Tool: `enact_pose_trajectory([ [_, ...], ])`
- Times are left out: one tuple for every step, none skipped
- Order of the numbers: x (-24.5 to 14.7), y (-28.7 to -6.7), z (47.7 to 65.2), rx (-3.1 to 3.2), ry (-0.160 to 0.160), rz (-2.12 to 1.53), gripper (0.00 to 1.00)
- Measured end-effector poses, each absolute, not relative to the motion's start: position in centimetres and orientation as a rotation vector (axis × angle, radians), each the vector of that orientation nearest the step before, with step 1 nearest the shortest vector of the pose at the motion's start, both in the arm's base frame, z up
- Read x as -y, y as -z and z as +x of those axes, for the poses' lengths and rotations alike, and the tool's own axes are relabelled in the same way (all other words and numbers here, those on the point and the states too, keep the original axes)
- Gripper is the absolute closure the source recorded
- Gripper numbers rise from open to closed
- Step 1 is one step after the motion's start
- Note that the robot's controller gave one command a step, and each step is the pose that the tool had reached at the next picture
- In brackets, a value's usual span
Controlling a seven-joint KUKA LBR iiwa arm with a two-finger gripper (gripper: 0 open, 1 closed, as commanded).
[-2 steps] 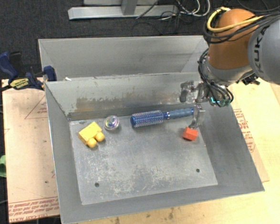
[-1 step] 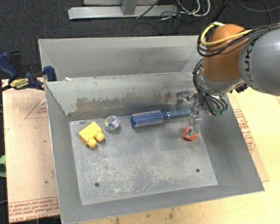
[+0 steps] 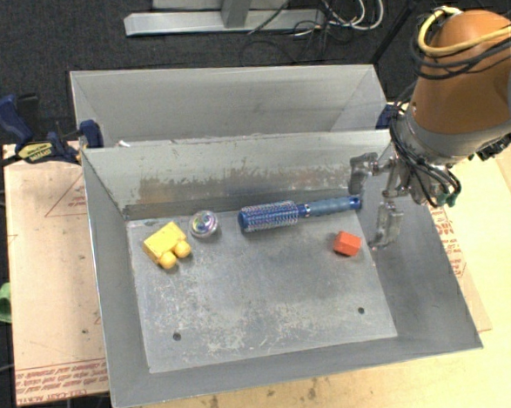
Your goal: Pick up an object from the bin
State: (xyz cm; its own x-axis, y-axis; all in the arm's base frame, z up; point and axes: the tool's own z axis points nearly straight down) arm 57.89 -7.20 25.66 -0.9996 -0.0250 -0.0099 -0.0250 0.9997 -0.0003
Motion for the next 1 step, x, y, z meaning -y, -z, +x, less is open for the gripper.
enact_pose_trajectory([
  [7.39, -12.48, 63.19, -3.142, -0.003, 0.132, 0.00],
])
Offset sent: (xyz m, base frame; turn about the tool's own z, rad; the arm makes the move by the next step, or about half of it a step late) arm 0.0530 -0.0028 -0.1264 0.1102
